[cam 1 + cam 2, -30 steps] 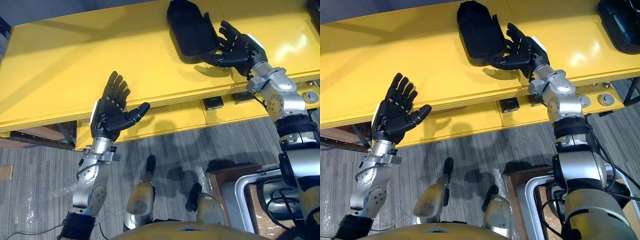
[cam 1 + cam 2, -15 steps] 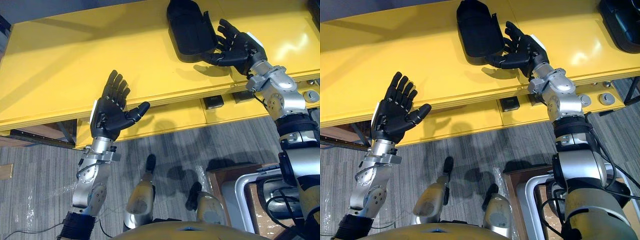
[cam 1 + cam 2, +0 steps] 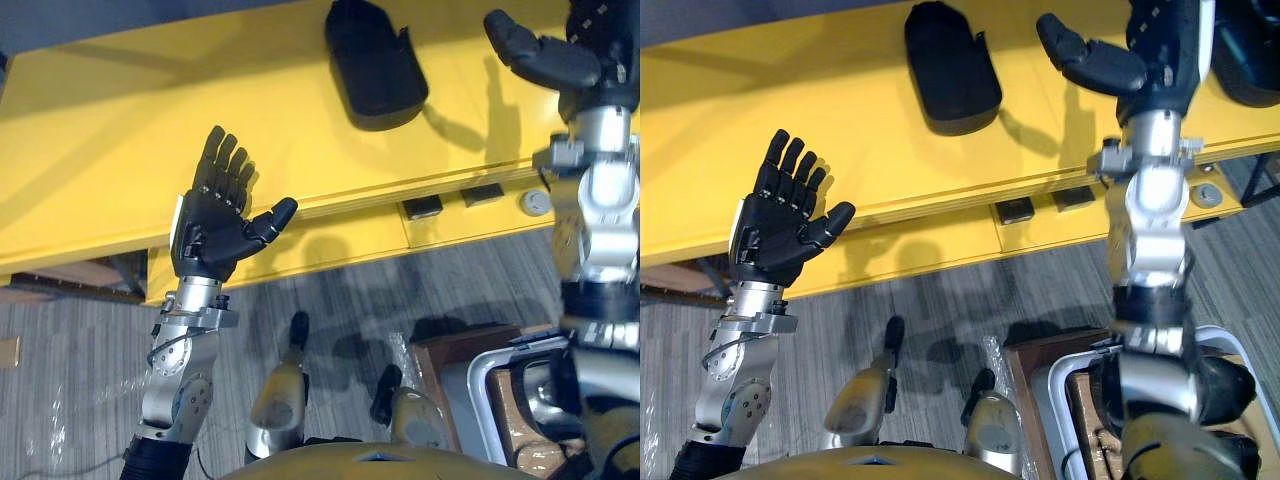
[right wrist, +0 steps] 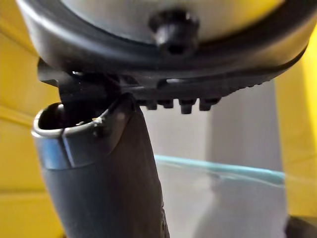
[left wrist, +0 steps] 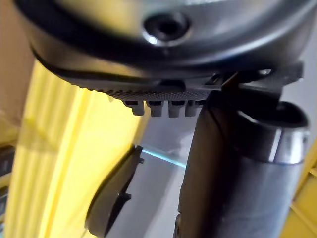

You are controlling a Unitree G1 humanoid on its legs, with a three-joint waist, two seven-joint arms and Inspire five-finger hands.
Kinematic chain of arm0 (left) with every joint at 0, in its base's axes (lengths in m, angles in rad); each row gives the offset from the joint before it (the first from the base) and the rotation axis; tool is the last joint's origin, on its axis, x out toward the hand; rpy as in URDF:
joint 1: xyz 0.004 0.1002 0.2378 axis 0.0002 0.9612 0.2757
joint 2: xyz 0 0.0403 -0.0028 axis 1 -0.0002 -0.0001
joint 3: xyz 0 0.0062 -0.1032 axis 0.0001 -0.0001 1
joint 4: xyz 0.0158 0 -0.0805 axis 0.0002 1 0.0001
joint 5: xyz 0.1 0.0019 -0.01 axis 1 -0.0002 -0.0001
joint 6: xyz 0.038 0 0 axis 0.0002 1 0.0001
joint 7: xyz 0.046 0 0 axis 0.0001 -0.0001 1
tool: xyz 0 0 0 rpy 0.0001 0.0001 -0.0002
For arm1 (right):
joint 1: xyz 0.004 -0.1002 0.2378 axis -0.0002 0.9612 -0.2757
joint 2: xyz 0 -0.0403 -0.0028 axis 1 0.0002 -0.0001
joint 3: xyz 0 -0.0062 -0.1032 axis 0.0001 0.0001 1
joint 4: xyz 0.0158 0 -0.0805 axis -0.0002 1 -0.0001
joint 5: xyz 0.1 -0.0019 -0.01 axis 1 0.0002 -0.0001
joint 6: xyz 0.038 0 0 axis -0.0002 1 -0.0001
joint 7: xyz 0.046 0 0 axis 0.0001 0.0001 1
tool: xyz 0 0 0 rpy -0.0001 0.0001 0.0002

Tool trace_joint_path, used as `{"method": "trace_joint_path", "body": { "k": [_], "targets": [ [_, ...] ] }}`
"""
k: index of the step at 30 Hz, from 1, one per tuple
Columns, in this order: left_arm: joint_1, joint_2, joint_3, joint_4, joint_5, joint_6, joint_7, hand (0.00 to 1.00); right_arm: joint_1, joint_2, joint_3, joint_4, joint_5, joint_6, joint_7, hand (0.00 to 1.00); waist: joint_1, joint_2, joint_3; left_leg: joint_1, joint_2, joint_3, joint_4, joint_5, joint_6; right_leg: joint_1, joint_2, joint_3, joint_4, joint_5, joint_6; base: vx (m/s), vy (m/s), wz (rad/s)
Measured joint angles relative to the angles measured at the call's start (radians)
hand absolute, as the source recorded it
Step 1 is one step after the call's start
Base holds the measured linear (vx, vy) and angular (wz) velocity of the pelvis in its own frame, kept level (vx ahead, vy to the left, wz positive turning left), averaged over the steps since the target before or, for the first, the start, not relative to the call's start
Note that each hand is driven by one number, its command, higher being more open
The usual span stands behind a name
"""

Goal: Walk over and take three plastic housings, then place them on the shelf

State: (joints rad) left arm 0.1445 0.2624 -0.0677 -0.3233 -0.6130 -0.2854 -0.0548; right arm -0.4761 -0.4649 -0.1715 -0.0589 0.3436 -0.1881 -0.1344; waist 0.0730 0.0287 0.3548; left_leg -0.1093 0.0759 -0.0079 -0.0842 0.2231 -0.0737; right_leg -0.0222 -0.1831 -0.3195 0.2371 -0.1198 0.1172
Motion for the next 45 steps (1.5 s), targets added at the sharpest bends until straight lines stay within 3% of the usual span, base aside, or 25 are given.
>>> {"method": "trace_joint_path", "body": {
  "k": [1,5,13,15,18,19,20,22,25,29,31,35,36,38,41,42,43,44,45],
  "targets": [
    [0.002,-0.007,-0.012,-0.009,0.0,-0.002,-0.001,1.0,0.13,0.072,0.009,-0.071,-0.027,0.003,-0.016,1.0,-0.022,-0.016,-0.024,0.016,0.002,0.025,-0.001,-0.013,0.001,0.009,0.003,0.021,-0.019,0.007,0.003,0.09,-0.022,-0.52],
    [-0.001,-0.037,-0.085,-0.013,0.001,-0.002,-0.003,1.0,0.399,0.185,0.018,-0.098,-0.058,0.028,-0.037,1.0,-0.071,-0.037,-0.075,0.04,0.014,0.119,-0.002,-0.042,0.0,0.008,0.019,0.107,-0.094,0.056,0.004,0.04,0.007,-0.66],
    [-0.026,-0.067,-0.194,-0.011,0.075,-0.006,0.069,1.0,0.776,0.291,-0.019,-0.245,0.067,0.041,-0.004,1.0,-0.189,-0.037,-0.138,0.127,0.042,0.357,-0.001,-0.107,-0.013,-0.015,0.057,0.348,-0.193,0.14,0.01,0.02,0.008,-0.95],
    [-0.026,-0.071,-0.194,-0.011,0.075,-0.029,0.109,1.0,0.891,0.32,-0.055,-0.275,0.082,0.02,0.016,1.0,-0.236,-0.038,-0.151,0.154,0.058,0.414,-0.001,-0.126,-0.027,-0.017,0.073,0.405,-0.209,0.149,0.011,0.03,-0.026,-0.83],
    [-0.027,-0.07,-0.205,-0.014,0.087,-0.044,0.156,1.0,0.955,0.351,-0.08,-0.275,0.121,-0.016,0.038,1.0,-0.265,-0.037,-0.166,0.155,0.068,0.455,0.004,-0.142,-0.035,-0.041,0.093,0.458,-0.223,0.159,0.015,0.01,-0.036,-0.6],
    [-0.024,-0.068,-0.206,-0.014,0.116,-0.044,0.18,1.0,0.959,0.361,-0.078,-0.275,0.155,-0.026,0.054,1.0,-0.269,-0.041,-0.167,0.134,0.074,0.445,0.052,-0.172,-0.038,-0.058,0.101,0.485,-0.219,0.163,0.013,0.0,-0.041,-0.47],
    [-0.022,-0.069,-0.207,-0.015,0.116,-0.044,0.186,1.0,0.959,0.361,-0.069,-0.275,0.161,-0.03,0.061,1.0,-0.265,-0.043,-0.168,0.111,0.075,0.408,0.099,-0.206,-0.036,-0.069,0.105,0.499,-0.218,0.166,0.01,-0.01,-0.03,-0.76],
    [0.005,-0.071,-0.196,-0.027,0.117,-0.044,0.231,1.0,0.914,0.345,-0.009,-0.26,0.198,-0.048,0.108,1.0,-0.221,-0.025,-0.165,-0.003,0.06,0.182,0.346,-0.365,-0.018,-0.103,0.147,0.582,-0.199,0.179,-0.001,-0.02,0.015,-1.17],
    [0.047,-0.087,-0.166,-0.029,0.114,-0.048,0.245,1.0,0.838,0.326,0.072,-0.207,0.215,-0.066,0.148,1.0,-0.204,0.013,-0.158,-0.06,0.074,0.05,0.487,-0.456,-0.022,-0.125,0.19,0.621,-0.166,0.181,-0.009,-0.03,0.077,-0.63],
    [0.054,-0.109,-0.167,-0.03,0.106,-0.099,0.202,1.0,0.824,0.331,0.162,-0.161,0.217,-0.079,0.136,1.0,-0.15,0.017,-0.12,-0.116,0.054,0.044,0.584,-0.493,-0.005,-0.201,0.192,0.619,-0.021,0.117,0.007,-0.07,0.073,0.03],
    [0.052,-0.108,-0.173,-0.036,0.106,-0.123,0.193,1.0,0.828,0.355,0.208,-0.16,0.218,-0.082,0.117,1.0,-0.142,0.018,-0.098,-0.134,0.048,0.04,0.659,-0.528,0.004,-0.23,0.193,0.62,0.064,0.081,0.017,-0.13,0.147,-0.03],
    [0.039,-0.108,-0.234,-0.046,0.068,-0.127,0.149,1.0,0.905,0.414,0.262,-0.14,0.245,-0.12,0.173,1.0,-0.128,0.007,-0.072,-0.144,0.077,0.112,0.771,-0.586,0.037,-0.239,0.198,0.636,0.091,0.113,0.053,-0.17,0.164,-0.62],
    [0.036,-0.117,-0.247,-0.048,0.066,-0.123,0.14,1.0,0.913,0.414,0.269,-0.136,0.259,-0.124,0.214,1.0,-0.124,0.003,-0.055,-0.135,0.099,0.157,0.774,-0.586,0.058,-0.227,0.187,0.602,0.031,0.176,0.056,-0.28,0.107,-1.01],
    [0.022,-0.126,-0.252,-0.046,0.07,-0.101,0.138,1.0,0.889,0.4,0.309,-0.115,0.26,-0.136,0.262,1.0,-0.115,-0.008,-0.043,-0.125,0.114,0.225,0.732,-0.548,0.074,-0.255,0.15,0.486,0.145,0.141,0.021,-0.29,0.095,-0.97],
    [0.003,-0.13,-0.241,-0.024,0.066,-0.078,0.087,1.0,0.74,0.355,0.43,-0.01,0.252,-0.176,0.275,1.0,-0.097,-0.014,-0.049,-0.107,0.144,0.279,0.557,-0.424,0.068,-0.269,0.082,0.362,0.367,0.045,-0.044,-0.21,-0.016,-0.72],
    [0.004,-0.128,-0.241,-0.014,0.066,-0.074,0.063,1.0,0.676,0.352,0.48,0.055,0.245,-0.183,0.259,1.0,-0.088,-0.015,-0.051,-0.107,0.146,0.277,0.485,-0.384,0.046,-0.255,0.035,0.329,0.433,0.03,-0.066,-0.21,-0.148,-0.52],
    [0.004,-0.127,-0.243,0.0,0.064,-0.061,0.035,1.0,0.628,0.355,0.51,0.114,0.217,-0.184,0.231,1.0,-0.07,-0.019,-0.054,-0.107,0.144,0.27,0.439,-0.358,0.021,-0.232,-0.003,0.318,0.465,0.029,-0.067,-0.2,-0.181,-0.52],
    [0.005,-0.126,-0.246,0.01,0.058,-0.057,0.024,1.0,0.612,0.355,0.522,0.139,0.209,-0.183,0.216,1.0,-0.063,-0.02,-0.055,-0.107,0.142,0.264,0.422,-0.344,0.012,-0.214,-0.018,0.318,0.461,0.03,-0.066,-0.2,-0.308,-0.46],
    [0.011,-0.114,-0.257,0.021,0.025,-0.04,0.01,1.0,0.604,0.358,0.535,0.18,0.2,-0.182,0.183,1.0,-0.057,-0.027,-0.059,-0.111,0.141,0.25,0.405,-0.308,-0.015,-0.147,-0.046,0.318,0.391,0.045,-0.045,-0.16,-0.376,-0.34]
  ]
}}
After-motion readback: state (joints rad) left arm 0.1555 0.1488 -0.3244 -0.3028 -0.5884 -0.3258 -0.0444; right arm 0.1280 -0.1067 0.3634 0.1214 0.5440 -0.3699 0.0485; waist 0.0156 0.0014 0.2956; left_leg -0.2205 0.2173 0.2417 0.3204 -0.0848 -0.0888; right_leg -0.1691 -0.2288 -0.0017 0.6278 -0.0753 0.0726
